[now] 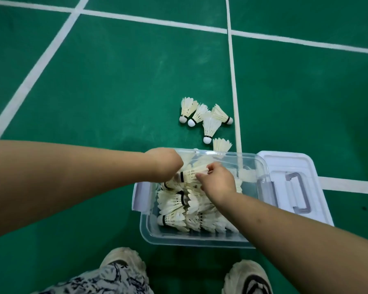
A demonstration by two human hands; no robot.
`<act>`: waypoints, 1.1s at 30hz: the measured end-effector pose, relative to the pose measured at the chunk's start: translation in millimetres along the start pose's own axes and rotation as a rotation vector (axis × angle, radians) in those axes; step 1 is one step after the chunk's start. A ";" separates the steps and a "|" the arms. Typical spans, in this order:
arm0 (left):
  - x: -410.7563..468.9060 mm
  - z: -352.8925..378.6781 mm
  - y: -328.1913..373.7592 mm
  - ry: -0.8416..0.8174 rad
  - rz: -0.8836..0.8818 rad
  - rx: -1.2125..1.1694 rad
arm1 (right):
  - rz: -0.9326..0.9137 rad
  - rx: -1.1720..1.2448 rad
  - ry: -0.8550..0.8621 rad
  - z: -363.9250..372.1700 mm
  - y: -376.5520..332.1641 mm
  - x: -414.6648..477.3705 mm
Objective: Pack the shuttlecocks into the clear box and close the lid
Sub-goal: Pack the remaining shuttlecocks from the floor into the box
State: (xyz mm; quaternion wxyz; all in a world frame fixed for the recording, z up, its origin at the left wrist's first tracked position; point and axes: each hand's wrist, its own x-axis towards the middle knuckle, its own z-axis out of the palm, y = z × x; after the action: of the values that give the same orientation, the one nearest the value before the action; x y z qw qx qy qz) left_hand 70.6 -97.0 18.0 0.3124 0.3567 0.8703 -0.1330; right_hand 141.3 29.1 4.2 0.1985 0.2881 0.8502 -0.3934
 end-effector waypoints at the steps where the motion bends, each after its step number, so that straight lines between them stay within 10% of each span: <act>1: 0.0 -0.7 -0.4 0.004 -0.001 -0.002 | -0.006 0.005 0.001 0.1 -0.3 0.7; 33: 2.8 7.5 24.7 0.011 -0.070 -0.593 | -0.129 -0.140 -0.199 -14.5 18.9 19.5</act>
State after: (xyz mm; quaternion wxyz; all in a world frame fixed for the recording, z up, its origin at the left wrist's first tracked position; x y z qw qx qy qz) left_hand 89.8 -81.4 10.2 0.3934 0.2204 0.8847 0.1183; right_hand 137.2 56.8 -8.5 0.2757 0.1778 0.8686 -0.3715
